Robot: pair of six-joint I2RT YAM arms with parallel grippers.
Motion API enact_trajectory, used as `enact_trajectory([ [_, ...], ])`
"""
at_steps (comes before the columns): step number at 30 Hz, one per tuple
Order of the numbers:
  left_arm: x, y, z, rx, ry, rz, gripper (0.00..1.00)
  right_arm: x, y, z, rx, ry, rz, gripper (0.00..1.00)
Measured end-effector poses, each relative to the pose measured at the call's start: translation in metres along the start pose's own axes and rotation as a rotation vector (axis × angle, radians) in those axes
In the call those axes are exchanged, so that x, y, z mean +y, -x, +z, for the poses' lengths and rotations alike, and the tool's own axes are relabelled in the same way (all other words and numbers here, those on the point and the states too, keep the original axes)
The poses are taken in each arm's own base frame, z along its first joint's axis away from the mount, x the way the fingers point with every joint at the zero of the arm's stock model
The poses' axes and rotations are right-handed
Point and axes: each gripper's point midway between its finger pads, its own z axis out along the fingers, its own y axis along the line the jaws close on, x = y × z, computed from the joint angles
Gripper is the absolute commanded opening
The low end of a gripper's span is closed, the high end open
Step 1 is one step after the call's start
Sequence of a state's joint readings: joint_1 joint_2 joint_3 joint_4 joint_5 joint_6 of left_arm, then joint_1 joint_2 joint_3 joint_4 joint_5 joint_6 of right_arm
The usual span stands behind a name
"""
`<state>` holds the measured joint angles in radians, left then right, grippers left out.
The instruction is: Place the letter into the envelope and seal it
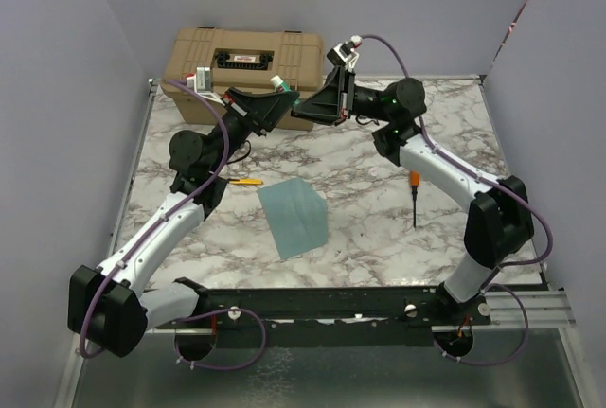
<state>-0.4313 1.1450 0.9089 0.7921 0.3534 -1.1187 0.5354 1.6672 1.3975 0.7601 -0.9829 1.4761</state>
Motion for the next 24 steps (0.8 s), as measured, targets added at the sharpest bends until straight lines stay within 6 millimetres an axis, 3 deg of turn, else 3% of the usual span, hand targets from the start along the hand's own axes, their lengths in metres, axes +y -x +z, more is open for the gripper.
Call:
enact_trajectory([
  [6, -0.004, -0.005, 0.002, 0.024, -0.045, -0.002, 0.0, 0.009, -0.003, -0.008, -0.032, 0.145, 0.205, 0.03],
  [10, -0.013, -0.007, 0.002, 0.031, -0.088, 0.002, 0.0, 0.017, -0.004, -0.01, -0.035, 0.173, 0.246, 0.47],
  [12, -0.015, -0.005, 0.002, 0.028, -0.101, 0.008, 0.0, 0.016, -0.001, -0.012, -0.054, 0.165, 0.239, 0.6],
  [15, -0.023, 0.004, 0.0, -0.001, -0.132, 0.032, 0.0, 0.011, 0.012, -0.02, -0.11, 0.107, 0.143, 0.7],
  [18, -0.029, 0.007, -0.001, -0.01, -0.15, 0.039, 0.0, 0.003, 0.022, -0.025, -0.159, -0.003, -0.034, 0.72],
  [24, -0.029, 0.01, 0.0, -0.025, -0.14, 0.027, 0.0, 0.016, 0.014, -0.022, -0.155, -0.134, -0.518, 0.72],
])
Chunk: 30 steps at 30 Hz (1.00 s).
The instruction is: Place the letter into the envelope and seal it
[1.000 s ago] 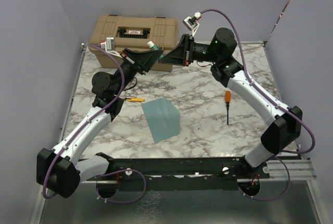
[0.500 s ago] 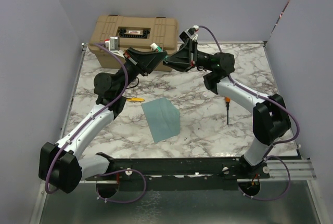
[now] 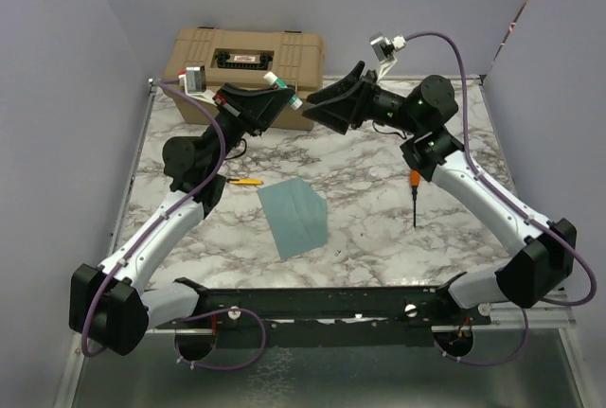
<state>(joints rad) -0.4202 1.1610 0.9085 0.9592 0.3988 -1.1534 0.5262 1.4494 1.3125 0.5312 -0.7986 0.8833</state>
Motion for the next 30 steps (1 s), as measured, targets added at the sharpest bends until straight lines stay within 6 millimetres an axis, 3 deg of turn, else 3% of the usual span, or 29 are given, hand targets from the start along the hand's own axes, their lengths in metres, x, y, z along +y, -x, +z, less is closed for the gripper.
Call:
enact_trajectory([
  [3, 0.002, 0.003, 0.0, -0.016, 0.019, -0.029, 0.0, 0.011, -0.006, 0.007, -0.008, -0.04, -0.271, 0.66],
  [6, 0.001, 0.004, 0.0, -0.023, 0.022, -0.041, 0.0, 0.018, -0.007, 0.012, -0.025, -0.068, -0.472, 0.46],
  [8, 0.0, 0.005, -0.001, -0.026, 0.024, -0.047, 0.0, 0.017, -0.002, 0.013, -0.045, -0.102, -0.593, 0.4],
  [11, -0.001, 0.005, -0.002, -0.026, 0.03, -0.051, 0.0, 0.006, 0.005, 0.013, -0.059, -0.166, -0.714, 0.44],
  [14, 0.001, 0.005, -0.002, -0.027, 0.04, -0.055, 0.0, -0.003, 0.006, 0.013, -0.047, -0.208, -0.788, 0.54],
  [18, 0.005, 0.004, -0.003, -0.026, 0.056, -0.061, 0.0, -0.004, 0.002, 0.017, -0.02, -0.208, -0.857, 0.63],
  [30, 0.008, 0.003, -0.003, -0.025, 0.069, -0.065, 0.0, 0.004, 0.0, 0.025, -0.01, -0.182, -0.915, 0.54],
])
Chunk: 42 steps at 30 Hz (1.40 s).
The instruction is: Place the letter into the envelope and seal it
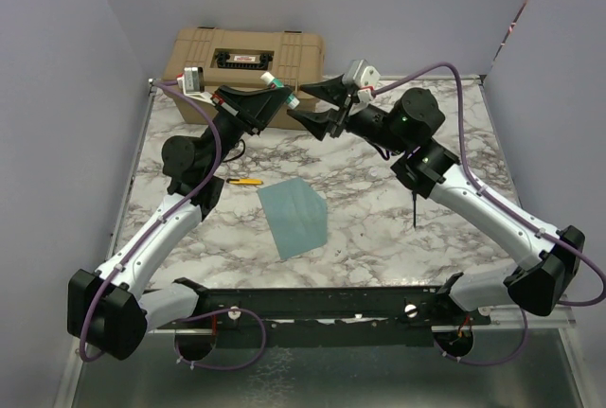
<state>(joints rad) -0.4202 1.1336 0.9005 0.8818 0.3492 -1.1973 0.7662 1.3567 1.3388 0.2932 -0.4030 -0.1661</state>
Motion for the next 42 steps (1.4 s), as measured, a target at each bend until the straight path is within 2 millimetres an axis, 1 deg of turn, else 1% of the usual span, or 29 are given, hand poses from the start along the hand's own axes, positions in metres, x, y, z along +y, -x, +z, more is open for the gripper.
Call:
enact_trajectory([
  [7, 0.003, 0.0, 0.001, -0.001, 0.006, -0.002, 0.0, -0.001, 0.0, 0.001, -0.001, -0.003, 0.0, 0.48],
  [11, 0.007, -0.001, 0.001, -0.002, 0.014, -0.005, 0.0, 0.0, 0.0, 0.001, 0.0, -0.001, 0.004, 0.33],
  [14, 0.008, -0.001, 0.002, -0.003, 0.018, -0.005, 0.0, 0.001, 0.0, 0.002, -0.001, 0.001, 0.01, 0.31],
  [15, 0.009, -0.001, 0.002, -0.003, 0.019, -0.006, 0.0, 0.002, 0.001, 0.002, -0.002, 0.0, 0.012, 0.29],
  [21, 0.01, -0.002, 0.002, -0.005, 0.021, 0.0, 0.0, -0.001, 0.001, 0.003, -0.001, -0.031, 0.047, 0.05],
  [22, 0.01, -0.001, 0.003, -0.007, 0.022, 0.003, 0.0, -0.001, 0.001, 0.002, -0.001, -0.037, 0.061, 0.01],
  [23, 0.011, -0.001, 0.003, -0.007, 0.022, 0.004, 0.0, 0.0, 0.001, 0.002, -0.001, -0.039, 0.086, 0.01],
  [26, 0.009, -0.001, 0.003, -0.011, 0.014, 0.024, 0.0, 0.003, 0.002, 0.003, 0.005, -0.043, 0.211, 0.01],
  [28, 0.005, 0.001, 0.004, -0.016, -0.002, 0.036, 0.0, 0.001, 0.005, 0.002, 0.009, -0.052, 0.315, 0.0],
  [31, -0.007, 0.001, 0.006, -0.013, -0.044, 0.055, 0.0, 0.002, 0.013, -0.002, -0.005, -0.028, 0.511, 0.01],
  [34, -0.015, -0.002, 0.007, -0.006, -0.072, 0.054, 0.0, 0.004, 0.021, -0.01, -0.013, 0.031, 0.749, 0.01],
  [36, -0.019, -0.005, 0.007, 0.004, -0.091, 0.052, 0.0, 0.007, 0.023, -0.013, -0.02, 0.057, 0.886, 0.0],
  [40, -0.02, -0.009, 0.007, 0.023, -0.106, 0.049, 0.0, 0.011, 0.021, -0.017, -0.043, 0.074, 1.162, 0.01],
  [42, -0.021, -0.011, 0.007, 0.035, -0.117, 0.05, 0.0, 0.012, 0.021, -0.019, -0.061, 0.081, 1.251, 0.01],
])
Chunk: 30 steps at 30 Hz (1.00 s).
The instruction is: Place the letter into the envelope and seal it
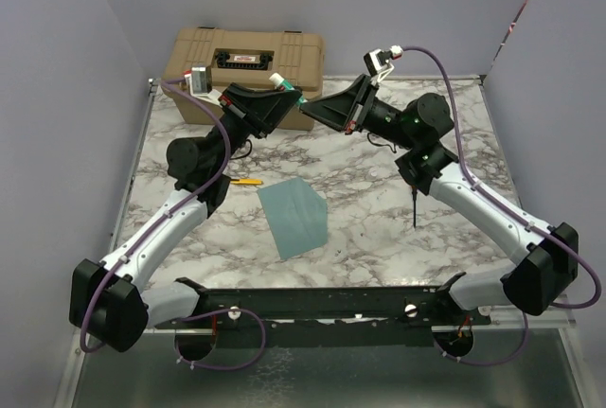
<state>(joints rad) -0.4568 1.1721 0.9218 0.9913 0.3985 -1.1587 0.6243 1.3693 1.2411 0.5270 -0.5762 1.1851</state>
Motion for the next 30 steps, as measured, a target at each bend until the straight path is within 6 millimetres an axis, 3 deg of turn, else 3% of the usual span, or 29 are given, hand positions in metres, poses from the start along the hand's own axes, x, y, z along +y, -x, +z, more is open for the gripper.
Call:
enact_trajectory([
  [1, 0.0, -0.001, 0.0, 0.005, -0.003, 0.001, 0.0, 0.0, -0.001, -0.001, -0.006, 0.009, 0.043, 0.07],
  [4, 0.0, -0.004, 0.0, 0.015, -0.01, 0.0, 0.0, 0.0, -0.001, -0.003, -0.015, 0.019, 0.108, 0.45],
  [6, -0.001, -0.004, 0.0, 0.02, -0.018, 0.007, 0.0, -0.001, 0.002, -0.004, -0.031, 0.02, 0.094, 0.59],
  [12, -0.013, 0.003, -0.001, -0.005, -0.046, 0.013, 0.0, -0.005, 0.029, -0.014, -0.122, -0.006, -0.244, 0.66],
  [19, -0.005, 0.013, 0.001, -0.066, 0.031, -0.147, 0.0, 0.029, 0.04, -0.024, -0.19, 0.092, -0.757, 0.71],
  [25, 0.008, 0.017, -0.001, -0.104, 0.119, -0.256, 0.0, 0.042, 0.036, -0.009, -0.177, 0.129, -1.054, 0.72],
  [30, 0.01, 0.017, 0.003, -0.098, 0.145, -0.326, 0.0, 0.055, 0.018, 0.007, -0.182, 0.15, -1.274, 0.7],
])
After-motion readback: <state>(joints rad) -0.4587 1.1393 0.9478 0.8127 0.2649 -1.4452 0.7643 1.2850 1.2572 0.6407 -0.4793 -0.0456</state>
